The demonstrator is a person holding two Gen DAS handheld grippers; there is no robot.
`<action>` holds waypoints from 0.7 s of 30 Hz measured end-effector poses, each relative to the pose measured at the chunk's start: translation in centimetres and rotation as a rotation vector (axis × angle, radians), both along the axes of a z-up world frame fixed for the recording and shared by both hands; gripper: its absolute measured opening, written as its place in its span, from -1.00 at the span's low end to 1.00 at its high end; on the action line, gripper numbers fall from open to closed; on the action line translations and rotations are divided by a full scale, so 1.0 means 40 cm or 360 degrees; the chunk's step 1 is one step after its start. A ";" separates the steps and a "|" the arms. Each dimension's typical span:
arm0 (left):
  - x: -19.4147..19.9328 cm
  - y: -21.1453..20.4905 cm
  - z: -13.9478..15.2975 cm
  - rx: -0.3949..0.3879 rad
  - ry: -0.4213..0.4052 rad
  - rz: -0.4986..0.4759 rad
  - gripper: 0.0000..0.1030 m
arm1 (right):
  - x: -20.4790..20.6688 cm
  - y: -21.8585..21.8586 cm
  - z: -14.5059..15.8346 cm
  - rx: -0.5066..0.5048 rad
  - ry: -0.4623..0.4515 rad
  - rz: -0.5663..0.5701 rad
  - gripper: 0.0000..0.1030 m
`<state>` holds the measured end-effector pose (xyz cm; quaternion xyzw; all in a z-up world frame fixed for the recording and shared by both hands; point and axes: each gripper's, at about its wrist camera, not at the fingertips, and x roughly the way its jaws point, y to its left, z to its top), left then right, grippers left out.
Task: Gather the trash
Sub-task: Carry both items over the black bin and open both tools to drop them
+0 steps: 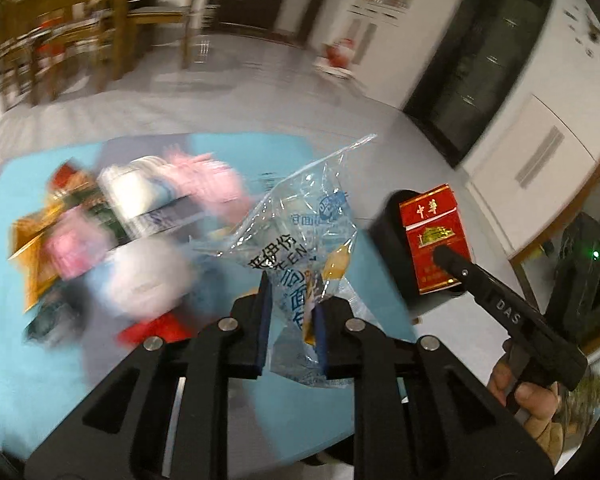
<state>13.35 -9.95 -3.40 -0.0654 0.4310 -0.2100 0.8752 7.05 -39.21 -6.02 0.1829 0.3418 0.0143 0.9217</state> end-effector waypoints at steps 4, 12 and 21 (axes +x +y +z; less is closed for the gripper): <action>0.076 -0.153 0.010 -0.0069 0.0012 -0.0241 -0.59 | 0.011 -0.120 0.005 0.0028 0.0026 -0.0169 -0.56; 0.194 -0.432 -0.030 -0.0127 0.0101 -0.0499 -0.52 | 0.035 -0.309 -0.062 0.0261 0.0172 -0.0462 -0.55; 0.230 -0.599 -0.102 0.0003 0.0091 -0.0544 0.13 | 0.014 -0.374 -0.108 0.0316 0.0242 -0.0644 -0.17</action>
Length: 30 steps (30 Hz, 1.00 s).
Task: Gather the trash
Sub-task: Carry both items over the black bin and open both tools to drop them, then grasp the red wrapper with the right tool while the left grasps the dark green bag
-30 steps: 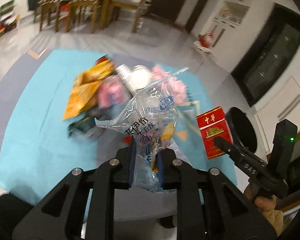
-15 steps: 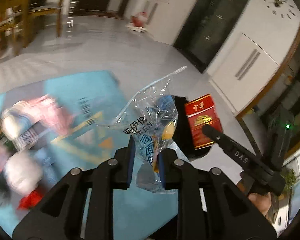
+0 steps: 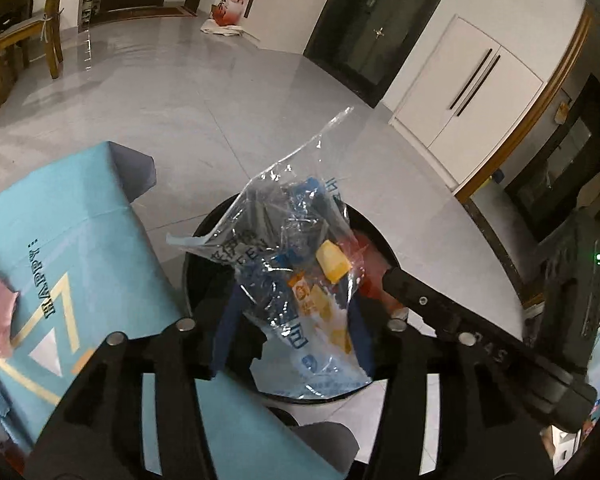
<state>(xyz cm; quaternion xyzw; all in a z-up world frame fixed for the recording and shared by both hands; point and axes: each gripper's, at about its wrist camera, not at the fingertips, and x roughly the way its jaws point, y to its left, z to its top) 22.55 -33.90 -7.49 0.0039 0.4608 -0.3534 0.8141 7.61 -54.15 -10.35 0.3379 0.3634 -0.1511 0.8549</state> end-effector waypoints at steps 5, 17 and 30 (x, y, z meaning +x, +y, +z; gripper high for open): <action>0.005 0.016 -0.004 -0.0029 -0.0015 -0.0017 0.53 | -0.008 0.002 0.011 0.0015 -0.0022 -0.0021 -0.15; -0.034 0.097 0.015 -0.0079 0.0015 0.0044 0.64 | 0.009 0.018 0.051 0.0040 -0.0117 0.0006 -0.11; -0.241 0.603 -0.014 0.0118 -0.0139 0.0500 0.72 | 0.055 0.283 0.093 -0.0139 -0.0120 0.0638 0.10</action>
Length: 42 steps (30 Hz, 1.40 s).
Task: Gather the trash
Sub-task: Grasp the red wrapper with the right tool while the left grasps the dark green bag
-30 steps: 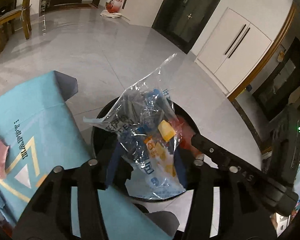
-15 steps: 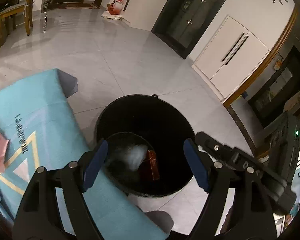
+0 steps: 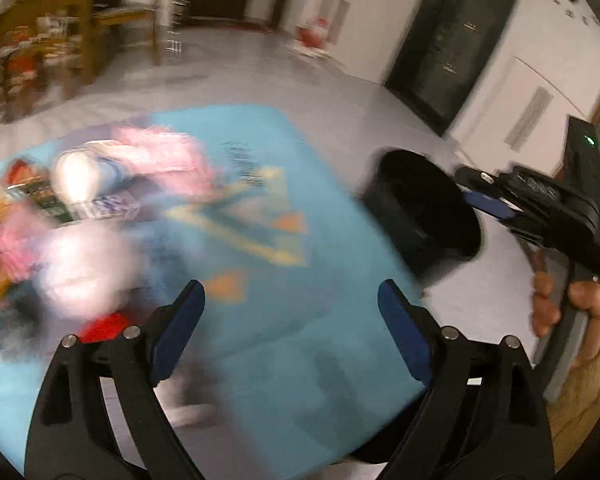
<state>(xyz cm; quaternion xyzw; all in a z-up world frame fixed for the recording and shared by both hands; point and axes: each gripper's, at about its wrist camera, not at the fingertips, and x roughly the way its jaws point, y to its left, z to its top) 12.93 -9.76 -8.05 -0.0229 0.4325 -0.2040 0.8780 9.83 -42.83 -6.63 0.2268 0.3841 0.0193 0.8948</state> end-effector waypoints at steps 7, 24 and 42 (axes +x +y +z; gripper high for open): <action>-0.053 0.339 0.025 0.0153 -0.0100 0.0451 0.78 | 0.010 0.252 -0.012 -0.0041 -0.0002 0.0578 0.14; -0.021 0.451 -0.082 0.0060 0.0100 0.0527 0.78 | 0.000 0.640 -0.107 -0.0311 0.0110 0.1221 0.14; 0.031 0.496 -0.155 0.0027 0.0286 0.0719 0.07 | 0.039 0.707 -0.137 -0.0351 0.0156 0.1237 -0.28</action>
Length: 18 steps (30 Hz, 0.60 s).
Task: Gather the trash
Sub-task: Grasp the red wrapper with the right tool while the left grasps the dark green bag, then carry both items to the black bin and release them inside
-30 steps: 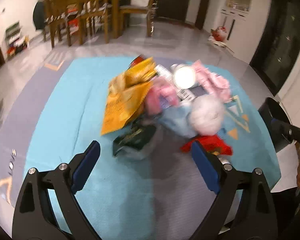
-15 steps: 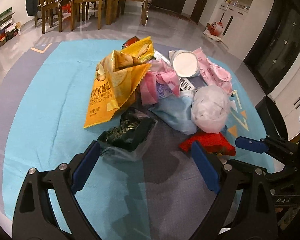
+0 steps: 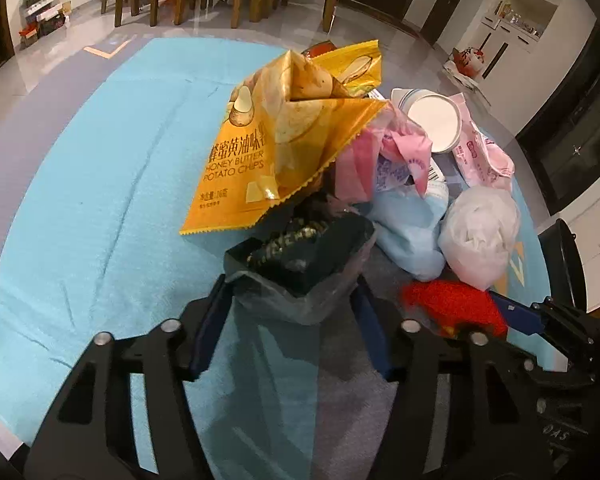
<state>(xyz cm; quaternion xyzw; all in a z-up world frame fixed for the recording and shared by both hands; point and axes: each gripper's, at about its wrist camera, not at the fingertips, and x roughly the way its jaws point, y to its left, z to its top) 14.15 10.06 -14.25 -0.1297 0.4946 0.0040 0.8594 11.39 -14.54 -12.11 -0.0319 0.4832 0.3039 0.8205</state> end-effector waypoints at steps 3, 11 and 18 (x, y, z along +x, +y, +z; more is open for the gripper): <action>-0.012 -0.001 0.011 -0.0047 -0.0019 -0.0015 -0.05 | -0.007 -0.007 0.009 0.0044 0.0007 0.0024 -0.39; -0.064 0.012 0.056 -0.0135 -0.0088 -0.0026 -0.10 | -0.034 -0.049 0.066 0.0247 -0.0036 0.0062 -0.43; -0.123 -0.025 0.133 -0.0094 -0.0212 -0.0132 -0.10 | -0.049 -0.145 0.160 0.0574 -0.0096 0.0003 -0.43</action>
